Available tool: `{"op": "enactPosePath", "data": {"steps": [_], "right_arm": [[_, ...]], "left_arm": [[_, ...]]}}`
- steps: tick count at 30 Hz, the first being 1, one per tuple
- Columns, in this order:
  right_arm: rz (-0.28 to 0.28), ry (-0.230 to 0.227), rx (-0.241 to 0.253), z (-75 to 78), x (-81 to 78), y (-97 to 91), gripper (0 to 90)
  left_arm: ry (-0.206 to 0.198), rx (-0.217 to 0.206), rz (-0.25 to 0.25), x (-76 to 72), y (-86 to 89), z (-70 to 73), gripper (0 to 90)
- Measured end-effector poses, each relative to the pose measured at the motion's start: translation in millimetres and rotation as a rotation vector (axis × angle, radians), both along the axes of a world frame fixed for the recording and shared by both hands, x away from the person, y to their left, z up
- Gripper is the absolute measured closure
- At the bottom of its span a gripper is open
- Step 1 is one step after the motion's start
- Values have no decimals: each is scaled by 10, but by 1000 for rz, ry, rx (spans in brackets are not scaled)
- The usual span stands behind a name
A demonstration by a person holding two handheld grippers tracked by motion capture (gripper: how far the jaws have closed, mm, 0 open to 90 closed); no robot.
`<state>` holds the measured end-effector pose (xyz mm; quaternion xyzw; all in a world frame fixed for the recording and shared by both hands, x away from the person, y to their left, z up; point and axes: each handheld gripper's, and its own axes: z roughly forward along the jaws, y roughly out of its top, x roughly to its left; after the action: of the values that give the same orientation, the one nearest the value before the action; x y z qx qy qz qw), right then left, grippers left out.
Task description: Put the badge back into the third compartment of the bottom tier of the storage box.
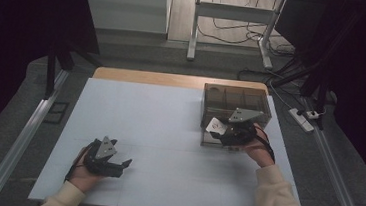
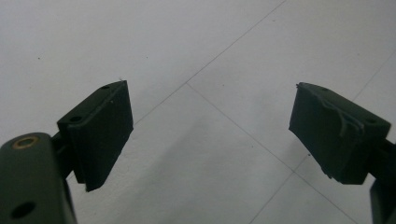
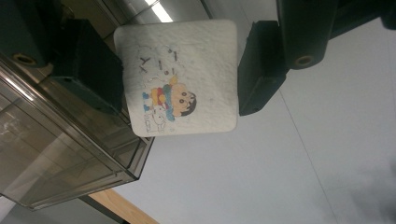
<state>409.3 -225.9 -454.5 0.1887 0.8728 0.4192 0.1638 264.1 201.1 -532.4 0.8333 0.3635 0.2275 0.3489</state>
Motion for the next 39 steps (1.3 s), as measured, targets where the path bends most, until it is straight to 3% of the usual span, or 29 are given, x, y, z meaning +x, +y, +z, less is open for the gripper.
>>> {"op": "enactPosePath", "data": {"steps": [39], "right_arm": [[-51, 1, 2, 24, 7, -260, 328]], "left_arm": [[1, 2, -1, 1, 2, -1, 133]]}}
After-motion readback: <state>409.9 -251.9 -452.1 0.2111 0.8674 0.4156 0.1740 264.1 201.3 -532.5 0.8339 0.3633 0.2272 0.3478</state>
